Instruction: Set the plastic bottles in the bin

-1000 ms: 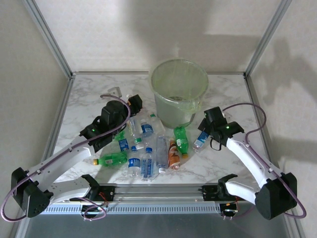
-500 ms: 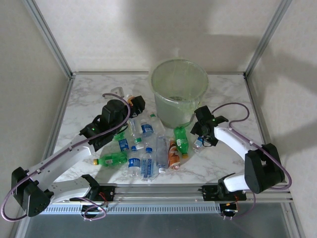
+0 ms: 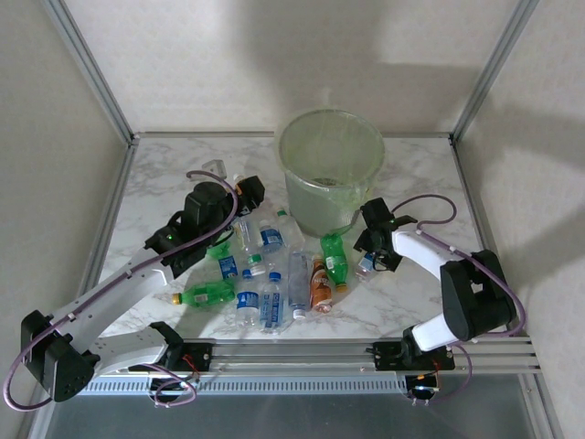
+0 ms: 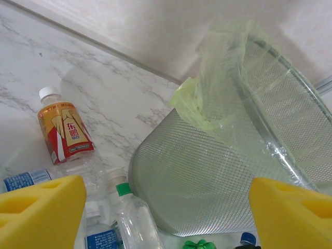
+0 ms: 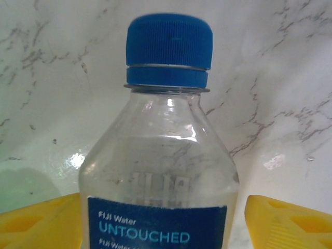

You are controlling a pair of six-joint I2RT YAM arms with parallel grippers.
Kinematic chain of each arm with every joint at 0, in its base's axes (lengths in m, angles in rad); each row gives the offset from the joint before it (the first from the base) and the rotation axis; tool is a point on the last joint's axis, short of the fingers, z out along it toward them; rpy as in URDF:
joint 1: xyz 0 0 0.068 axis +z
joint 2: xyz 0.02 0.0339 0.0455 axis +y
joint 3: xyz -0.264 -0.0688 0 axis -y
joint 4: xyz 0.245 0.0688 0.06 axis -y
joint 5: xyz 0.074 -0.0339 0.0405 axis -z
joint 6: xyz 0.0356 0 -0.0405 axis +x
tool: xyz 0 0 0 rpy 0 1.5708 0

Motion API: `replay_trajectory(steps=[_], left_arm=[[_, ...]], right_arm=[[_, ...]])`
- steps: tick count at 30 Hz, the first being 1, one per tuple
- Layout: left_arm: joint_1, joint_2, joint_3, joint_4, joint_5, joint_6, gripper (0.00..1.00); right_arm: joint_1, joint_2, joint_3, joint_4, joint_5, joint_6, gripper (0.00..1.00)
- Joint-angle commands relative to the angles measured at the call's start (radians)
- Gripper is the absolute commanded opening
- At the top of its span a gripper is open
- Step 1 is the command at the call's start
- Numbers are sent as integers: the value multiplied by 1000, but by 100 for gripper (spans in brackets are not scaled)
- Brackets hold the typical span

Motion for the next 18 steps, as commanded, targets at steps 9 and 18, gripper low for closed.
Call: replay_trajectory(steps=[9,18], left_arm=[[23,-29,-21,-1,21,-27,80],[35,-33,-25,-6,16,-38,80]], right_arm=[[-15,-55,-24,-21,41,7,65],[-15,-163,12,-86,105,8,60]])
